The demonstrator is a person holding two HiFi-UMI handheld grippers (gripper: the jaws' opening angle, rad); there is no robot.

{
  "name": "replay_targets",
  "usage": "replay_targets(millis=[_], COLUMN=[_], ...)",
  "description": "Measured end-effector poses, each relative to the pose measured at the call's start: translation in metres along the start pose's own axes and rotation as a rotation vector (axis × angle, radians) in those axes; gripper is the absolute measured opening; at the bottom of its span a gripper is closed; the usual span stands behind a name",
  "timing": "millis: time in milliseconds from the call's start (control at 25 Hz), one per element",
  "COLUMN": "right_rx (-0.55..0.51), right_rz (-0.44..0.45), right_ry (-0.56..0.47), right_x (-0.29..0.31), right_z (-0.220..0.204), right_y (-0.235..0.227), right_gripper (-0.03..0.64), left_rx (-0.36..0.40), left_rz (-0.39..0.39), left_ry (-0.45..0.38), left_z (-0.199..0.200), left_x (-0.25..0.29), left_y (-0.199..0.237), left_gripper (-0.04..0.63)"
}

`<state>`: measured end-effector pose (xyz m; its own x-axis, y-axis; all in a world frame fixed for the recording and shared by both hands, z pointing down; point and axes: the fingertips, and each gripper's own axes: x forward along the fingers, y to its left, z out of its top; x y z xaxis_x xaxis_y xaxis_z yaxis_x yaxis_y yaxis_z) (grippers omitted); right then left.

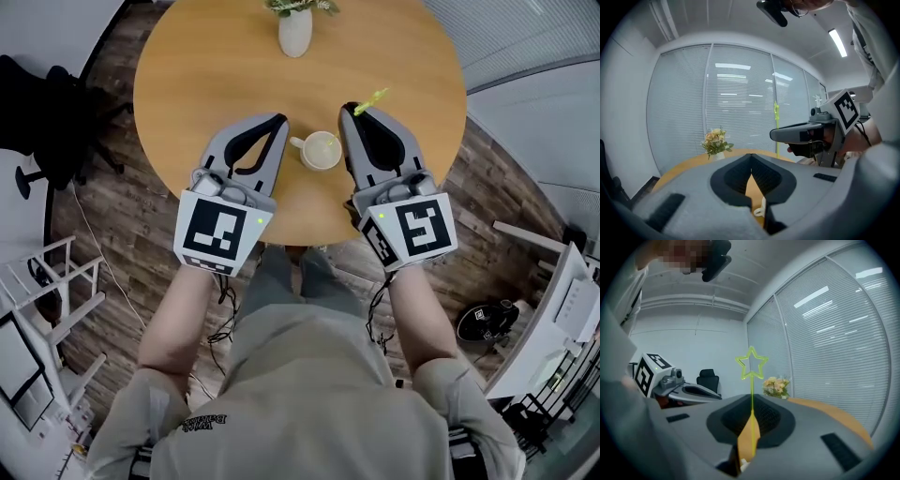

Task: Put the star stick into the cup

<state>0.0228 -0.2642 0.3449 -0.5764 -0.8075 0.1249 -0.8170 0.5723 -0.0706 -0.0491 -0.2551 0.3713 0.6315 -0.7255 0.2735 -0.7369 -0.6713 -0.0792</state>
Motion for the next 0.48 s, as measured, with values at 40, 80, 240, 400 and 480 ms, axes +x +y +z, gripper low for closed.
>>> replay_targets(millis=[40, 80, 240, 400, 480], right_rx=[0.005, 0.01, 0.039, 0.057, 0.065], right_rz=[-0.001, -0.002, -0.004, -0.012, -0.016], right_ry=[0.009, 0.018, 0.05, 0.079, 0.095], right_x=[0.003, 0.005, 0.011, 0.013, 0.014], right_z=[-0.008, -0.015, -0.043, -0.067, -0.079], right_y=[-0.001, -0.002, -0.004, -0.006, -0.011], right_gripper=[0.035, 0.035, 0.035, 0.035, 0.035], left_rx=[-0.006, -0.014, -0.042, -0.069, -0.076], left_rz=[-0.002, -0.004, -0.017, -0.044, -0.053], left_ry=[0.01, 0.021, 0.061, 0.094, 0.111], left_z=[-0.008, -0.015, -0.045, -0.067, -0.075], left_x=[0.003, 0.005, 0.01, 0.014, 0.02], left_y=[0.0, 0.0, -0.004, -0.012, -0.016], left_gripper=[0.021, 0.021, 0.021, 0.021, 0.021])
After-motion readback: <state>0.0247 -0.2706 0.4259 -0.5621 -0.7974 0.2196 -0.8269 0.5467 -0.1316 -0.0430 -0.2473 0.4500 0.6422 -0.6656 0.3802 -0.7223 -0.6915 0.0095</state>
